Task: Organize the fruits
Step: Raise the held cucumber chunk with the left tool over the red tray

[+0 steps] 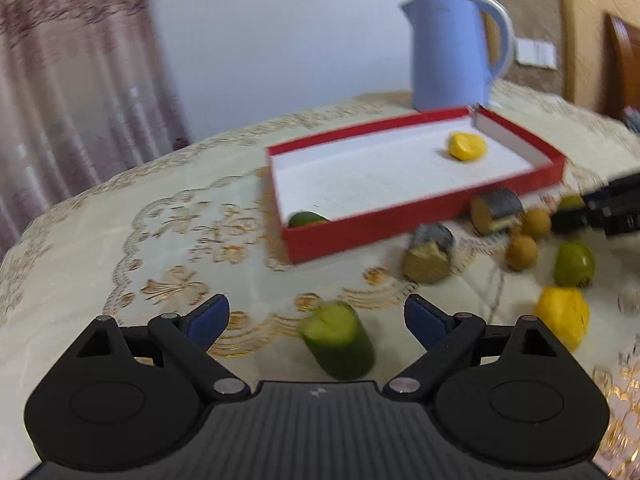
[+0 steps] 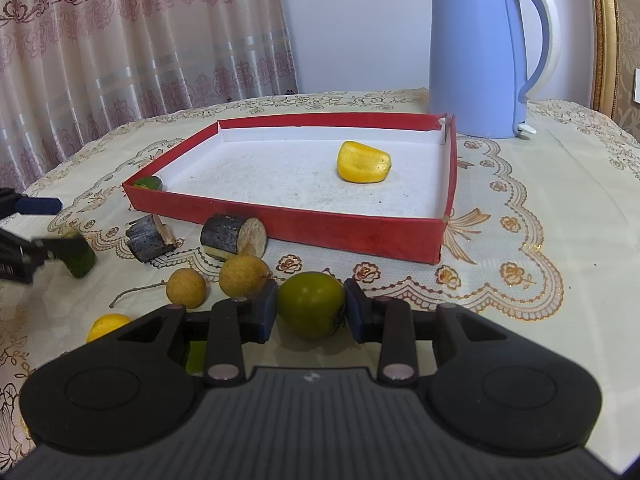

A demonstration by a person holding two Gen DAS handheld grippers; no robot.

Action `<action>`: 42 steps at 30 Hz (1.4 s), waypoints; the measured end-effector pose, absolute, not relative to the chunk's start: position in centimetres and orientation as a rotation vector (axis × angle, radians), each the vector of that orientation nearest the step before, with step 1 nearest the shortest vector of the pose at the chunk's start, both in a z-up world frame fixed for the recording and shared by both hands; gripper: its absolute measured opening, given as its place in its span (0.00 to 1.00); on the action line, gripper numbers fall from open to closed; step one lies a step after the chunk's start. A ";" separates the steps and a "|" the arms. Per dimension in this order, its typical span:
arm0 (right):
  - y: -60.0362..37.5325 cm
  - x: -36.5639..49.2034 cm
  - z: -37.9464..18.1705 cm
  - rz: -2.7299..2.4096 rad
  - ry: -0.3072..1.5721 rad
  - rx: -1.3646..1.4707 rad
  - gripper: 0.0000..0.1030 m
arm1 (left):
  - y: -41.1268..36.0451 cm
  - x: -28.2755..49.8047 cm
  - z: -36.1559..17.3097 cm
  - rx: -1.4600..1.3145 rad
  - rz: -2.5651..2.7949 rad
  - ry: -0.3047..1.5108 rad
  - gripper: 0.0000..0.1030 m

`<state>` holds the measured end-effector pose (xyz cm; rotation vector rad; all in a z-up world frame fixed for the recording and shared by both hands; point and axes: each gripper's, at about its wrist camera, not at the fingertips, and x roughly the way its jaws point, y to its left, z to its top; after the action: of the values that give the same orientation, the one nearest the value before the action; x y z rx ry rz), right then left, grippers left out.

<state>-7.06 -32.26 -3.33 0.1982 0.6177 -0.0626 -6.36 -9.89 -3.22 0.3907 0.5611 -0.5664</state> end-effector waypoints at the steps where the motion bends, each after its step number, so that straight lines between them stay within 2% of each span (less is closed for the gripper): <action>1: -32.3 -7.0 -3.3 -0.063 0.618 0.197 0.32 | -10.1 -6.6 -3.4 0.414 -0.578 0.555 0.92; 5: -32.2 -7.0 -3.3 -0.064 0.618 0.194 0.32 | -10.0 -6.9 -3.7 0.411 -0.610 0.554 0.92; 6: -32.2 -7.0 -3.3 -0.064 0.618 0.194 0.32 | -10.1 -6.8 -3.8 0.404 -0.611 0.560 0.83; 7: -32.2 -7.0 -3.3 -0.064 0.618 0.195 0.32 | -10.0 -6.7 -4.0 0.388 -0.613 0.570 0.58; 8: -32.2 -7.0 -3.3 -0.064 0.618 0.195 0.32 | -10.0 -6.5 -4.1 0.372 -0.617 0.596 0.46; 9: -32.2 -7.0 -3.3 -0.063 0.618 0.196 0.32 | -10.0 -6.1 -4.4 0.355 -0.608 0.623 0.39; 14: -32.2 -7.0 -3.3 -0.064 0.619 0.194 0.32 | -9.7 -5.8 -4.5 0.306 -0.601 0.647 0.37; 15: -32.2 -7.0 -3.3 -0.063 0.618 0.196 0.32 | -9.6 -5.9 -4.5 0.297 -0.598 0.647 0.31; 21: -32.2 -7.0 -3.3 -0.062 0.617 0.200 0.32 | -9.9 -6.2 -3.8 0.279 -0.600 0.632 0.31; 33: -32.3 -7.1 -3.3 -0.062 0.617 0.202 0.32 | -16.7 -3.4 4.2 0.246 -0.643 0.387 0.31; 35: -32.2 -7.1 -3.3 -0.062 0.618 0.200 0.32 | -18.8 -1.9 4.1 0.244 -0.628 0.382 0.31; 42: -32.3 -7.1 -3.3 -0.061 0.618 0.202 0.32 | -23.0 3.0 -0.6 0.172 -0.545 0.533 0.30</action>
<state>-7.05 -32.30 -3.32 0.2016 0.6180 -0.0609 3.02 -23.04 -0.57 0.1723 0.5325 -0.5454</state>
